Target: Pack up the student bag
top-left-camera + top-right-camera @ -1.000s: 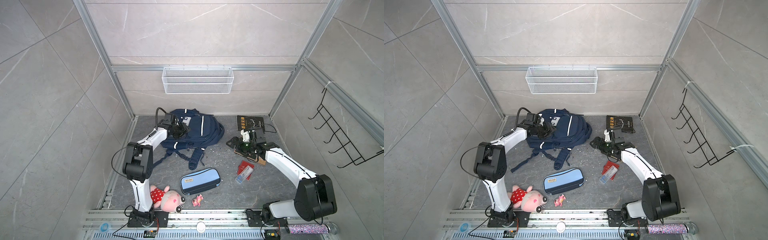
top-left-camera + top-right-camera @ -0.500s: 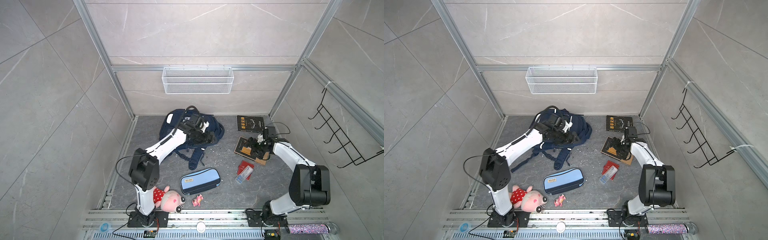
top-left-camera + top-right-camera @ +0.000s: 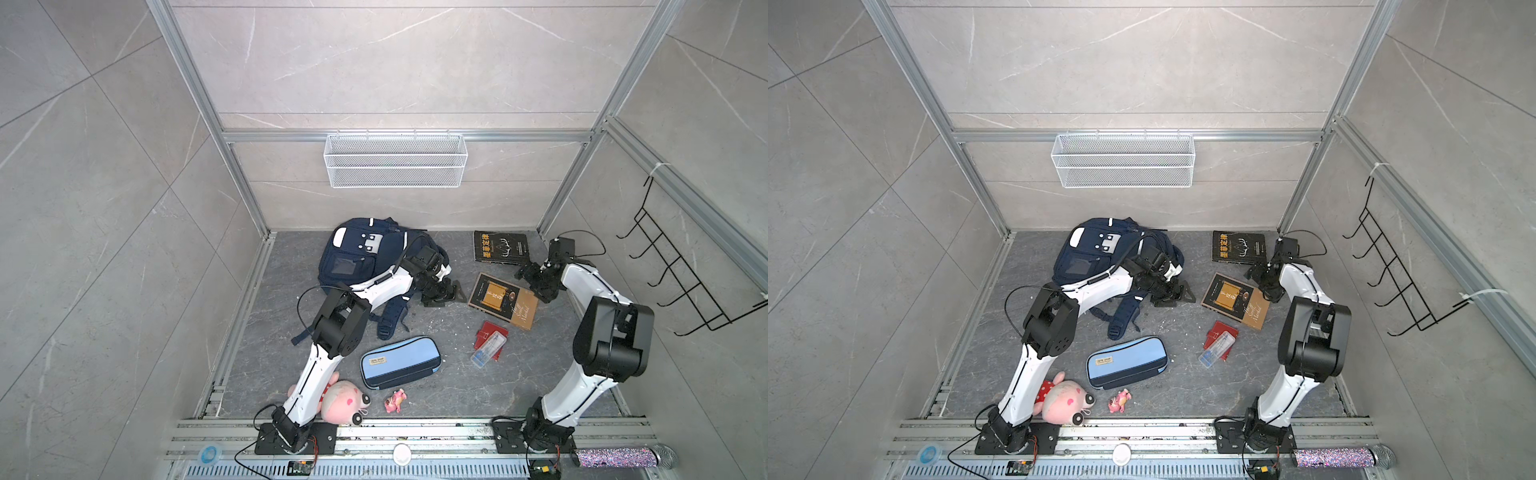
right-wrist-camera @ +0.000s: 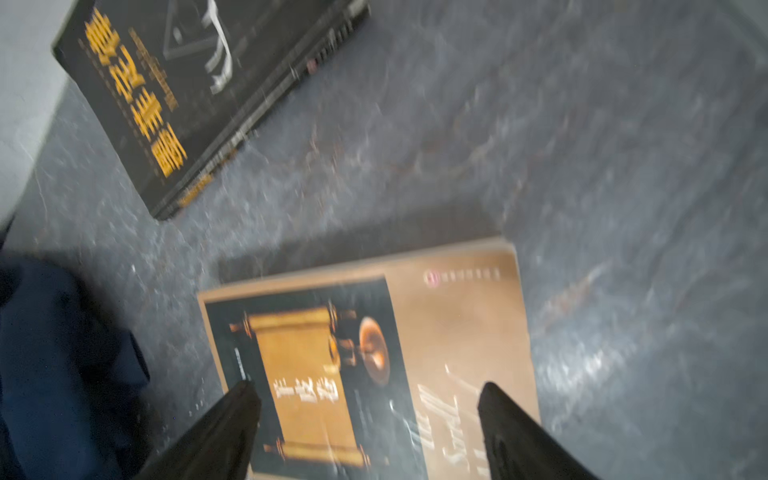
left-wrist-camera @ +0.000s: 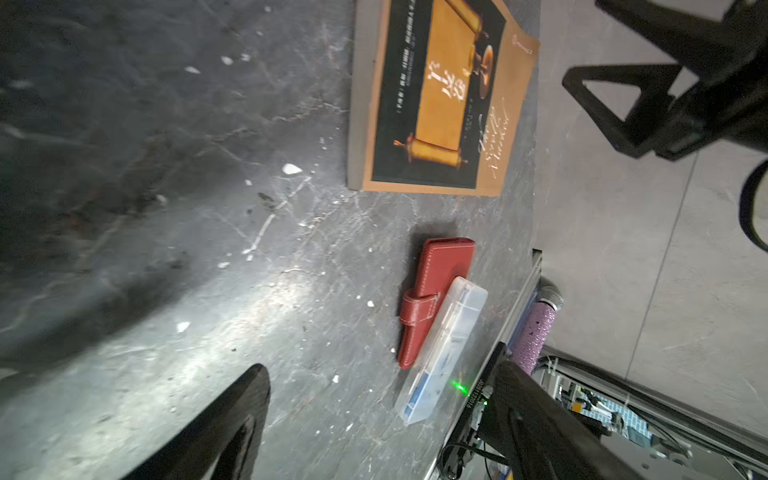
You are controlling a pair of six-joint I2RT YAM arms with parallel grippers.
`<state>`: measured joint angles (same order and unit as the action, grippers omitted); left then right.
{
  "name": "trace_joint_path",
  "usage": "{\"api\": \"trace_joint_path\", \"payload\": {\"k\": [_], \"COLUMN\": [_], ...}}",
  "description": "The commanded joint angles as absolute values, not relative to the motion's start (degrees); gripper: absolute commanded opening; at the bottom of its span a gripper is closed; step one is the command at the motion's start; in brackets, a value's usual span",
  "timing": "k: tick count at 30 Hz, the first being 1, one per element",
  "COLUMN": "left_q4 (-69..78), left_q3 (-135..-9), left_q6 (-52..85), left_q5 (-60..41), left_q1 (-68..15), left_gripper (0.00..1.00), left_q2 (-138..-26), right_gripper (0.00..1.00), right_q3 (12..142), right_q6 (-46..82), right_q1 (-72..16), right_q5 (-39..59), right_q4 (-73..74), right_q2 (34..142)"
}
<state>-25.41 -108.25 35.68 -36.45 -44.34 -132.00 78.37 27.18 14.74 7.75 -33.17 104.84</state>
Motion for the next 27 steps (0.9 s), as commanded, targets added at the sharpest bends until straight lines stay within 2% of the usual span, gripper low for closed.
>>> {"api": "trace_joint_path", "payload": {"k": [1, 9, 16, 27], "left_q4": [-22.94, -22.9, -24.36, -17.23], "left_q3": [-110.48, -112.85, -115.61, -116.83], "left_q6": [37.93, 40.66, 41.03, 46.36], "left_q5": [-39.34, -38.34, -36.94, -38.14], "left_q1": [-46.39, -48.1, -49.56, -50.56], "left_gripper": [0.87, 0.87, 0.87, 0.87], "left_q2": [-132.94, -136.13, -139.47, -144.5], "right_gripper": [0.83, 0.83, 0.84, 0.88], "right_q3": [84.27, 92.75, 95.72, 89.23], "right_q6": [20.01, 17.49, 17.49, 18.33], "right_q1": [13.16, 12.59, 12.63, 14.18], "right_q5": [2.76, 2.34, 4.47, 5.62], "right_q4": [-37.11, -36.7, -39.49, -40.47], "right_q2": [109.84, 119.21, 123.27, 119.61]}}
